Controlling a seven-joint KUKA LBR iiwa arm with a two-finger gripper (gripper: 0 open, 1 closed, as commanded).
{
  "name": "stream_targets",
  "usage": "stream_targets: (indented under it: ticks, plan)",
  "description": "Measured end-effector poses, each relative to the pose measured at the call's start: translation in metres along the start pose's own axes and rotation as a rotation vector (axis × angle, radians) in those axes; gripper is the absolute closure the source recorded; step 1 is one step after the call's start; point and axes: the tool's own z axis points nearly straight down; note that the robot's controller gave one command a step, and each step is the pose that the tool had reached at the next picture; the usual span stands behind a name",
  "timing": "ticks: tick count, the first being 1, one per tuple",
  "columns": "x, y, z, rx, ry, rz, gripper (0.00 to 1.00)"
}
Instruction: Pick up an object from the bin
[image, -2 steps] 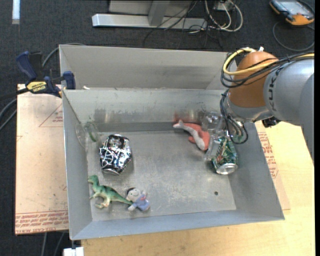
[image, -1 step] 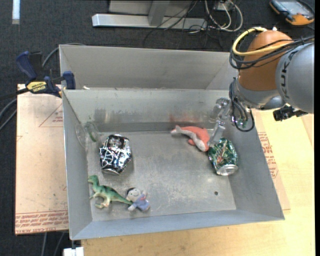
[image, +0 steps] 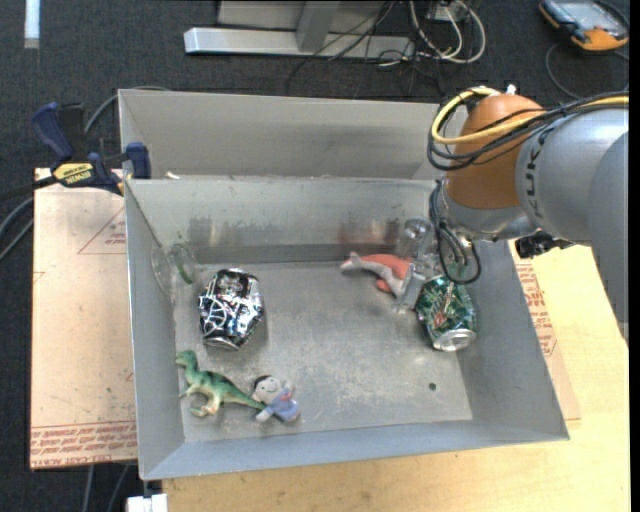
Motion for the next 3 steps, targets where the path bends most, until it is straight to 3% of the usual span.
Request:
stream_targets:
  ticks: [1,2,3]
  plan:
    - [0.000,0.003,0.035,0.000,-0.002,0.122,0.00]
    - [0.008,-0.009,0.034,0.000,-0.002,0.145,1.00]
    - [0.008,-0.009,0.034,0.000,-0.002,0.145,1.00]
